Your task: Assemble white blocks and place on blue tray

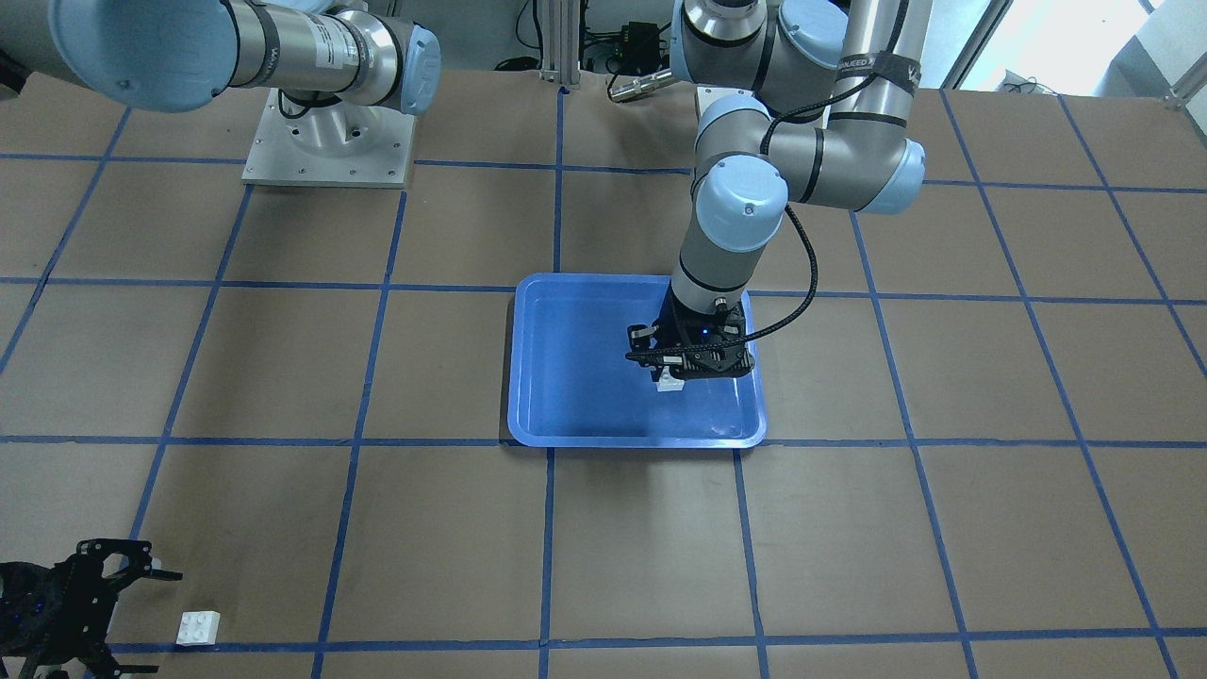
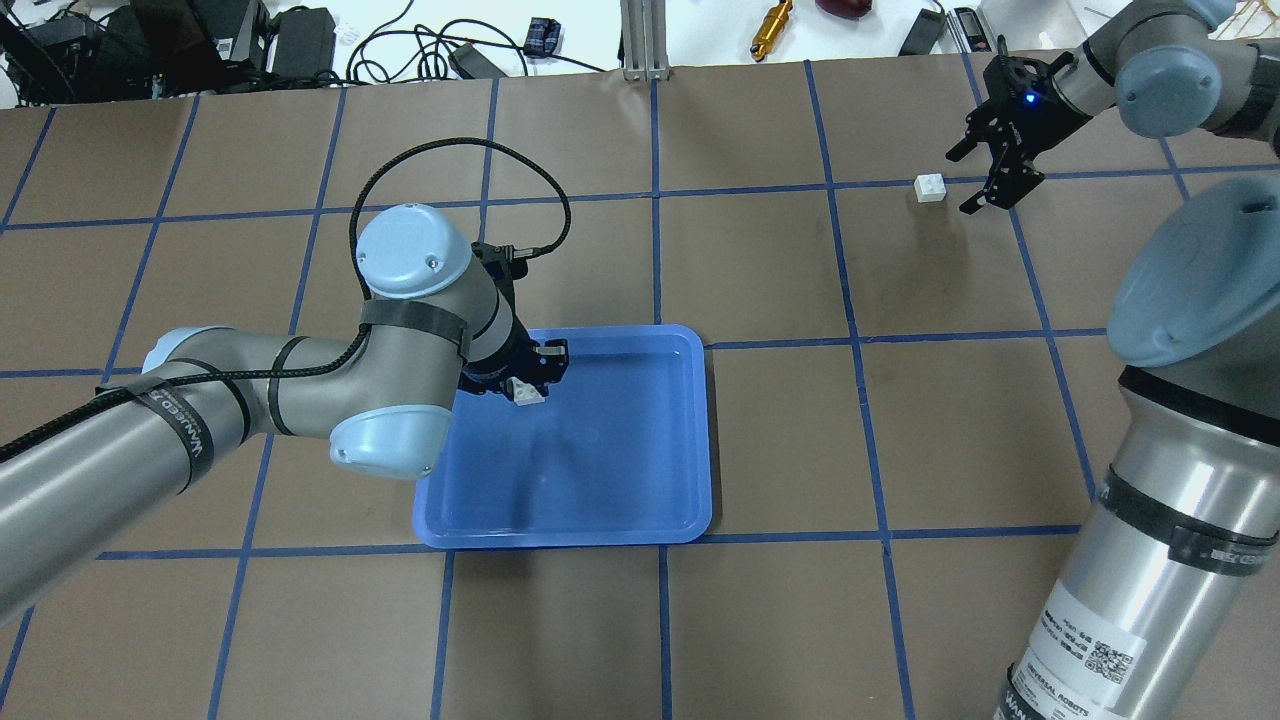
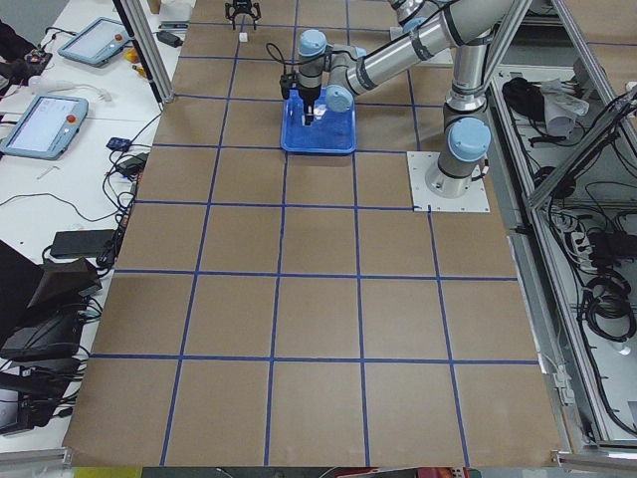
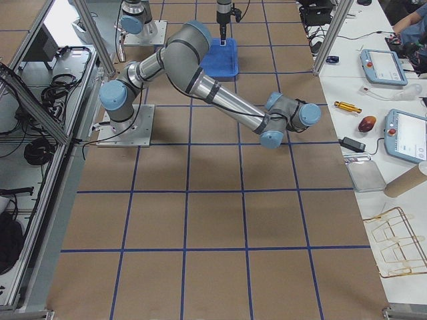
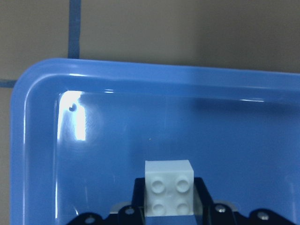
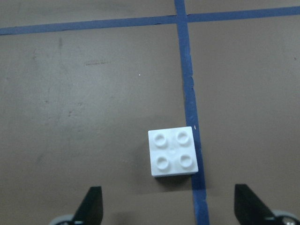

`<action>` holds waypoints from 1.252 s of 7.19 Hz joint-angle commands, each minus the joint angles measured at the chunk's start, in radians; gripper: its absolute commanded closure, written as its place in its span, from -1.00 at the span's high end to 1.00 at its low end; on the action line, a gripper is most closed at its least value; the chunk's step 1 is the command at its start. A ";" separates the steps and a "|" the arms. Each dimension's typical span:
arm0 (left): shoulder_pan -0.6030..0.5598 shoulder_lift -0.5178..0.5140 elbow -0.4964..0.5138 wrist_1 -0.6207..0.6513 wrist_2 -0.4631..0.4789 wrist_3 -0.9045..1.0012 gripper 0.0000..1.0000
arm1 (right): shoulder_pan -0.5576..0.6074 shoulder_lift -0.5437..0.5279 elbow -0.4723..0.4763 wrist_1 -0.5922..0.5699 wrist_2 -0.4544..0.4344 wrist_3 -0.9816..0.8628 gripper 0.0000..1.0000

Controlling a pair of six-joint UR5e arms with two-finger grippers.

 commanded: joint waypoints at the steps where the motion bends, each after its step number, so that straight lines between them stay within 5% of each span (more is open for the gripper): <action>1: -0.022 -0.013 -0.003 0.002 -0.002 -0.048 -0.77 | 0.005 0.002 0.001 0.001 -0.001 -0.035 1.00; 6: -0.082 -0.013 -0.033 -0.004 0.001 -0.062 -0.77 | 0.021 0.010 0.002 0.001 0.009 -0.040 0.77; 8: -0.082 -0.010 -0.050 -0.004 0.013 -0.047 -0.72 | 0.021 0.010 0.001 0.001 0.009 -0.040 0.44; 9: -0.082 -0.011 -0.050 -0.004 0.010 -0.047 -0.64 | 0.021 0.009 0.001 0.001 0.008 -0.040 0.06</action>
